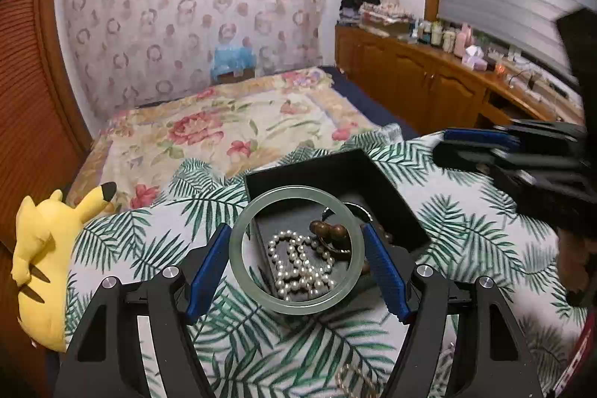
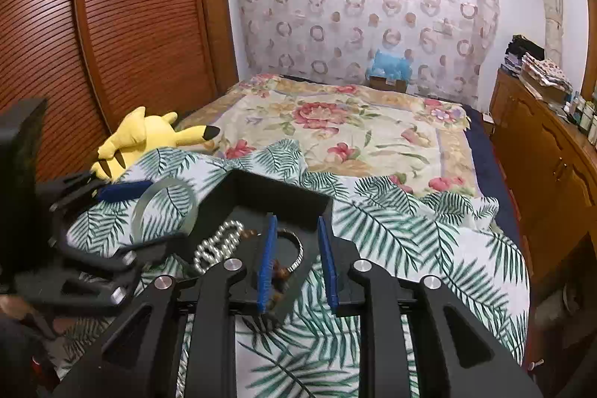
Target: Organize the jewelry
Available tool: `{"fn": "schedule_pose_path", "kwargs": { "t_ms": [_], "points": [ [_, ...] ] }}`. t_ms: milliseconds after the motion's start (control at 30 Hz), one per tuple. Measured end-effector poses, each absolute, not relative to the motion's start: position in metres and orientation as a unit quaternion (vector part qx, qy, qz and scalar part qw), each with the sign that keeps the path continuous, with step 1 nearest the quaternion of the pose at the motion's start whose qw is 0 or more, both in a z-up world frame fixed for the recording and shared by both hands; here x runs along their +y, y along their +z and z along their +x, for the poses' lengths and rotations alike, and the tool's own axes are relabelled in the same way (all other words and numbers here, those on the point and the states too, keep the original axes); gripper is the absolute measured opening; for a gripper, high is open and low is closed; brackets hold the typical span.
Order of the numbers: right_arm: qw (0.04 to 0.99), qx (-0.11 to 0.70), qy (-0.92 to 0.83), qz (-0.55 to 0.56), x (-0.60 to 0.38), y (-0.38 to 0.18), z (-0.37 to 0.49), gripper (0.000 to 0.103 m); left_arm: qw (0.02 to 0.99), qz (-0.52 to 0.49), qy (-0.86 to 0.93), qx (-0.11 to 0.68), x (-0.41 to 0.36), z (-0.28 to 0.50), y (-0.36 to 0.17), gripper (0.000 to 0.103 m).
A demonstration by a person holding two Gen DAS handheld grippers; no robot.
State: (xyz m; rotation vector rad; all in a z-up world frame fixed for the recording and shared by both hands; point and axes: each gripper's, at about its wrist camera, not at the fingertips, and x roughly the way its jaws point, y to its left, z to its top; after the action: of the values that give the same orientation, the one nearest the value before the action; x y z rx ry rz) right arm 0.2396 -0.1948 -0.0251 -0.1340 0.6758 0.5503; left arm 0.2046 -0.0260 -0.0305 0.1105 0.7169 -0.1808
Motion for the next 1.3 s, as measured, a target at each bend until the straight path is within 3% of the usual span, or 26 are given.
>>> {"fn": "schedule_pose_path", "kwargs": {
  "t_ms": [433,533,800,1300],
  "points": [
    [0.902,0.323,0.277,-0.067,-0.218,-0.045,0.209,0.03,0.923,0.059,-0.077,0.373,-0.037,0.229,-0.042,0.07],
    [0.902,0.322,0.28,-0.064,-0.221,-0.049,0.198,0.03,0.925,0.056,-0.082,0.366,-0.035,0.222,-0.036,0.076],
    [0.895,0.317,0.302,-0.087,-0.214,-0.065,0.147,0.031,0.929,0.046,-0.097,0.354,-0.026,0.175,-0.033,0.076],
    [0.886,0.342,0.303,-0.083,-0.209,-0.102,0.087,0.051,0.922,0.026,-0.11,0.37,0.002,0.097,-0.065,0.076]
  ]
}}
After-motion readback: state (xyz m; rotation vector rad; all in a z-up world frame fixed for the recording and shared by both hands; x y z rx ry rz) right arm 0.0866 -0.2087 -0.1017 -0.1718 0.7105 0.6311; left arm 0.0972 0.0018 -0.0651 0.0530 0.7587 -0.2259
